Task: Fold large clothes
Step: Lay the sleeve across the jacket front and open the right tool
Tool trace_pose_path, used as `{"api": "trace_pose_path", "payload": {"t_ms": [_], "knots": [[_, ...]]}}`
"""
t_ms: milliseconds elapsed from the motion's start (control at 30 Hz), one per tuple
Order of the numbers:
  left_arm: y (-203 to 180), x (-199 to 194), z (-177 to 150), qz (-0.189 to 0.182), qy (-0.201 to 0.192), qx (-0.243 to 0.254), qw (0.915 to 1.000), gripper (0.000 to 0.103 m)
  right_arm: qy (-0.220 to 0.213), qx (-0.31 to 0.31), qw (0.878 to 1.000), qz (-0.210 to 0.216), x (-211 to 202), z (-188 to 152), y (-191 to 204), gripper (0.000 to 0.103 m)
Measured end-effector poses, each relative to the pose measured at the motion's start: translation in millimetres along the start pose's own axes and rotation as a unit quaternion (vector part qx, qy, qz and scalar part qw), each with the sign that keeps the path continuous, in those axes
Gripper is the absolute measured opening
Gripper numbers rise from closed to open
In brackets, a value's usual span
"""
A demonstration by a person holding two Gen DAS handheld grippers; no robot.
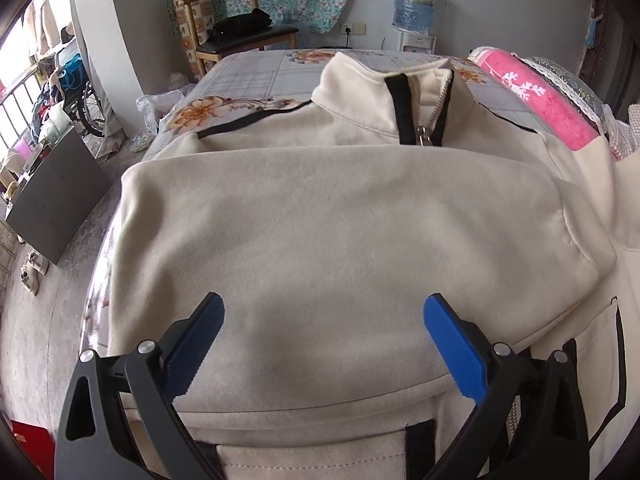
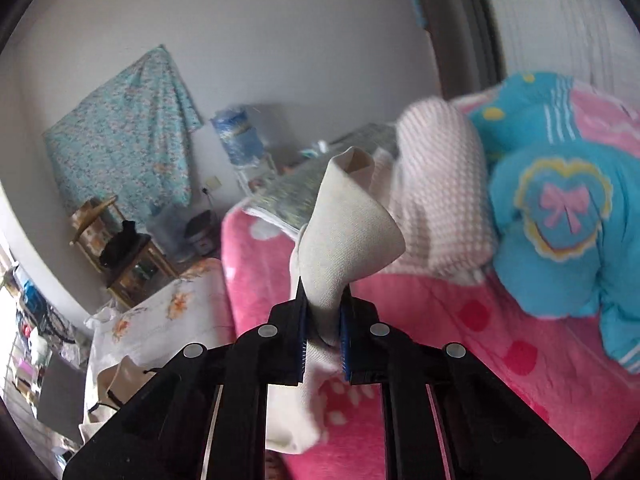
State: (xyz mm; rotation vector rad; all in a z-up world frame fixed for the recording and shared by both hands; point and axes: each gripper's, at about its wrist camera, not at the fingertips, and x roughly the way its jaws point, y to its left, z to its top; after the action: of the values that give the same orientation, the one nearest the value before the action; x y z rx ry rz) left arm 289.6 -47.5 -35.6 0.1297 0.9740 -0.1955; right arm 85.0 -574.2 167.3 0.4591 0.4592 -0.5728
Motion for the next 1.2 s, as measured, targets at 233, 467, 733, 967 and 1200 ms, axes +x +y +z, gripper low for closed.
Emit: {"api": "trace_pose_path", "payload": {"t_ms": [233,467,733,967,1200], "knots": [[36,-27,-6,0.015,-0.009,-0.021,0.9996,0.099,-0.039,-0.112,0.985,0.123,-54,-3,141,0.011],[75,-42,-26,0.001,-0.007,-0.039,0.9992,0.097,-0.005,-0.193,0.957,0.216,-49,-59,259,0.011],[111,-65,-45,-0.041,-0.024,-0.059,0.9971,0.095,0.109,-0.336,0.893,0.281,-2,-204,379,0.037],[126,-87,-47,-0.082,-0.050,-0.058,0.9936,0.094,0.264,-0.346,0.840,0.323,31,-271,371,0.062],[110,-70,-11,-0.131,-0.041,-0.077,0.9876,0.080,0.220,-0.254,0.909,0.246,40,-204,260,0.061]]}}
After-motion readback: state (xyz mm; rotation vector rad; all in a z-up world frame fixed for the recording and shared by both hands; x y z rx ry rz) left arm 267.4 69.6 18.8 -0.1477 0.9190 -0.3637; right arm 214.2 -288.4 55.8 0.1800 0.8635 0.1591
